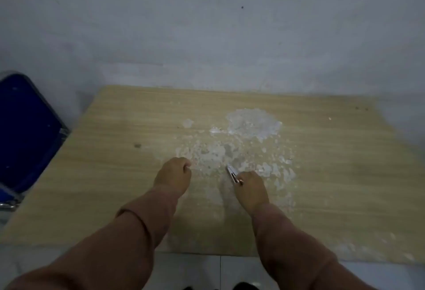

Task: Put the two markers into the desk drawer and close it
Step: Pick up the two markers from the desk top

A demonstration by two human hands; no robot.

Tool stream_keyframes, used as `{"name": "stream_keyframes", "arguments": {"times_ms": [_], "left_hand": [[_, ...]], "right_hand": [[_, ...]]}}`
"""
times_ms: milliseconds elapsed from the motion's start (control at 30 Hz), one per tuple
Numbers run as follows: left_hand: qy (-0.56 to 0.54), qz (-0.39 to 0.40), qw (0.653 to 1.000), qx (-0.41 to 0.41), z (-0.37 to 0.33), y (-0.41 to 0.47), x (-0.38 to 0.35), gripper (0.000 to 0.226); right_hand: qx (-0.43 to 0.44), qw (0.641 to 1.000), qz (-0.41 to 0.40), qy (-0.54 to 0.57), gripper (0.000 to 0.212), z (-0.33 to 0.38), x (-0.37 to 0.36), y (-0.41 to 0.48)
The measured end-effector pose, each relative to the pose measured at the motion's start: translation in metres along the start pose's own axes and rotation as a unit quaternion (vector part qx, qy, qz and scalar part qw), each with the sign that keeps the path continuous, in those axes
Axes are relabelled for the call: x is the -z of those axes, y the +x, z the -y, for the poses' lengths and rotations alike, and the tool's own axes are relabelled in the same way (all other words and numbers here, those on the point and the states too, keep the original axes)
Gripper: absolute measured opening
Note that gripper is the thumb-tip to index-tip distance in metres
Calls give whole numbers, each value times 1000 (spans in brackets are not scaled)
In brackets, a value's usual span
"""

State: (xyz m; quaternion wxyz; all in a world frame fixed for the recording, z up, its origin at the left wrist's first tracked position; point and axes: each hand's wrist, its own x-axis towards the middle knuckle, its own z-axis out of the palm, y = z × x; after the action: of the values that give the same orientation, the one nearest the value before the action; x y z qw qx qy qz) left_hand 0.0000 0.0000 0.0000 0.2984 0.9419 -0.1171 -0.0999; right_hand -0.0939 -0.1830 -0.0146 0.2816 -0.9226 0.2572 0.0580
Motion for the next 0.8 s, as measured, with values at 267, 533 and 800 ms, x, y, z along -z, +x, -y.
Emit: {"name": "stream_keyframes", "arguments": {"times_ms": [267,533,800], "left_hand": [[25,-16,999,35,16,4,-2,25],[34,6,993,112,21,19,-8,37],[161,124,970,136,18,41,-25,53]], "right_hand": [[-55,991,47,-114,44,8,-14,28],[-123,989,77,-23,39,16,-22,36],[-127,977,92,146,12,16,-26,10]]}}
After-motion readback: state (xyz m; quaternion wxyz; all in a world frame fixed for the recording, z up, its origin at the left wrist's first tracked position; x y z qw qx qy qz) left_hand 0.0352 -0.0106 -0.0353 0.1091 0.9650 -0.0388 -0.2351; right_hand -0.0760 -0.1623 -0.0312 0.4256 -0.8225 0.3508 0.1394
